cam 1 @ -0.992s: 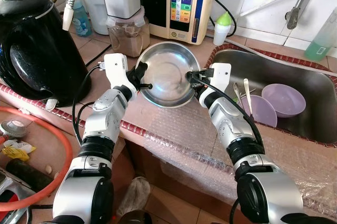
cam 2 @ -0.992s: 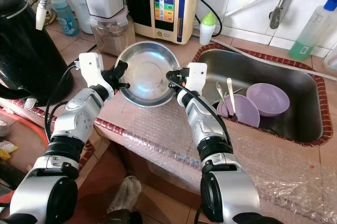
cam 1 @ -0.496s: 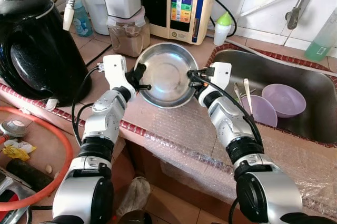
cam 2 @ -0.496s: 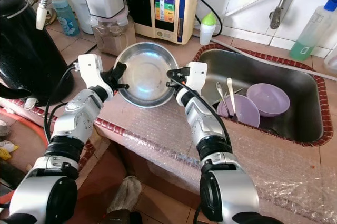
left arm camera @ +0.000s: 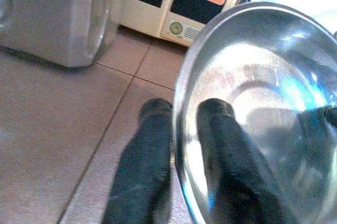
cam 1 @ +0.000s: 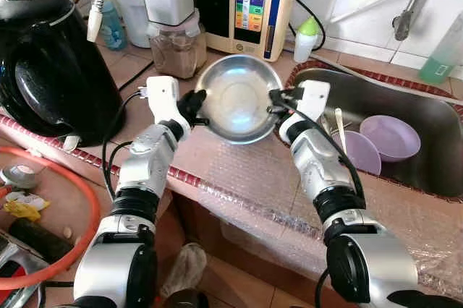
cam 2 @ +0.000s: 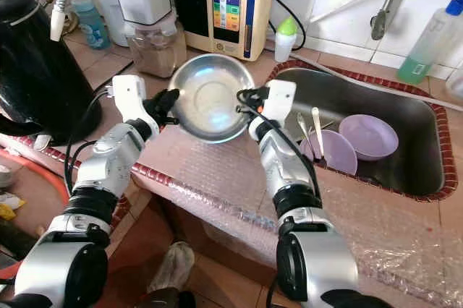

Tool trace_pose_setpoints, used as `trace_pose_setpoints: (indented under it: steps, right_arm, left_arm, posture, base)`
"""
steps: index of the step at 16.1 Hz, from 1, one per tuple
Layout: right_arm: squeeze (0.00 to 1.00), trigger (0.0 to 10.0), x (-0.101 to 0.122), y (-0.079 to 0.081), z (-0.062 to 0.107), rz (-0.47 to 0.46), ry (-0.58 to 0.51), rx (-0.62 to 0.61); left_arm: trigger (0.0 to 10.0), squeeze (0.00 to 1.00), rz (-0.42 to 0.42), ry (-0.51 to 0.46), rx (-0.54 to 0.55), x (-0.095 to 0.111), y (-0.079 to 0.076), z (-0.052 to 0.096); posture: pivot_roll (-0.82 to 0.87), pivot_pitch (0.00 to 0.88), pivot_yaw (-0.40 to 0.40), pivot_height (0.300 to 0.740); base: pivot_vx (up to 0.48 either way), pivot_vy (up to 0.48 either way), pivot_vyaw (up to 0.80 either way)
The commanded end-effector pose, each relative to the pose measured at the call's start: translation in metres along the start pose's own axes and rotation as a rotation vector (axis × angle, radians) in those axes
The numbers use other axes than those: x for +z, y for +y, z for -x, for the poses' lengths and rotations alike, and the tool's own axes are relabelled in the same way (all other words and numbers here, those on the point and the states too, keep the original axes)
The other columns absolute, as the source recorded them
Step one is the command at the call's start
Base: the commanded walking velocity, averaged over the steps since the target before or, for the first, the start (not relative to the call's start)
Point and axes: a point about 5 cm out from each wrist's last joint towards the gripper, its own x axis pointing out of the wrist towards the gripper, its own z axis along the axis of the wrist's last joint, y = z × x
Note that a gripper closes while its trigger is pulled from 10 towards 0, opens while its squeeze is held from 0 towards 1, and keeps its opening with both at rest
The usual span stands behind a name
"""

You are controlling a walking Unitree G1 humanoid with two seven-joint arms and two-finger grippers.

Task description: Kitchen organization

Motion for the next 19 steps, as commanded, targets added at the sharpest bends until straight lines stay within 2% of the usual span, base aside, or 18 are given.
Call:
trace_pose_setpoints:
  steps: [1, 5, 8, 9, 10, 13, 16, 19]
  right_arm:
    - [0.0, 0.0, 0.013, -0.009, -0.003, 0.015, -0.043, -0.077]
    - [0.0, 0.0, 0.028, -0.028, -0.002, 0.003, -0.112, -0.194]
    - [0.0, 0.0, 0.042, -0.056, 0.005, 0.062, -0.164, -0.375]
    - [0.0, 0.0, 0.043, -0.073, 0.011, 0.118, -0.142, -0.488]
    - [0.0, 0.0, 0.041, -0.083, 0.015, 0.134, -0.12, -0.548]
    - [0.0, 0.0, 0.031, -0.107, 0.029, 0.183, -0.06, -0.663]
    - [0.0, 0.0, 0.021, -0.114, 0.035, 0.223, -0.001, -0.721]
    - [0.0, 0.0, 0.005, -0.113, 0.037, 0.222, 0.092, -0.717]
  left_arm:
    - [10.0, 1.0, -0.04, -0.046, -0.062, 0.014, -0.011, -0.005]
    - [10.0, 1.0, -0.072, -0.055, -0.08, 0.018, -0.015, -0.007]
    - [10.0, 1.0, -0.081, -0.038, -0.083, 0.012, -0.015, -0.004]
    - [10.0, 1.0, -0.09, -0.023, -0.087, 0.008, -0.015, -0.002]
    - [10.0, 1.0, -0.093, -0.01, -0.095, 0.005, -0.016, 0.0]
    - [10.0, 1.0, -0.135, 0.053, -0.163, -0.013, -0.022, 0.01]
    - [10.0, 1.0, -0.197, 0.12, -0.224, -0.031, -0.028, 0.02]
    - [10.0, 1.0, -0.228, 0.158, -0.222, -0.039, -0.029, 0.024]
  posture:
    - [-0.02, 0.0, 0.055, 0.74]
    - [-0.03, 0.0, 0.062, 0.74]
    - [-0.03, 0.0, 0.063, 0.74]
    - [-0.03, 0.0, 0.067, 0.74]
    - [-0.03, 0.0, 0.067, 0.74]
    - [-0.02, 0.0, 0.064, 0.74]
    - [-0.02, 0.0, 0.057, 0.74]
    - [-0.02, 0.0, 0.054, 0.74]
  base:
    - [0.0, 0.0, 0.0]
    - [0.0, 0.0, 0.0]
    - [0.0, 0.0, 0.0]
    - [0.0, 0.0, 0.0]
    - [0.0, 0.0, 0.0]
    - [0.0, 0.0, 0.0]
    - [0.0, 0.0, 0.0]
    - [0.0, 0.0, 0.0]
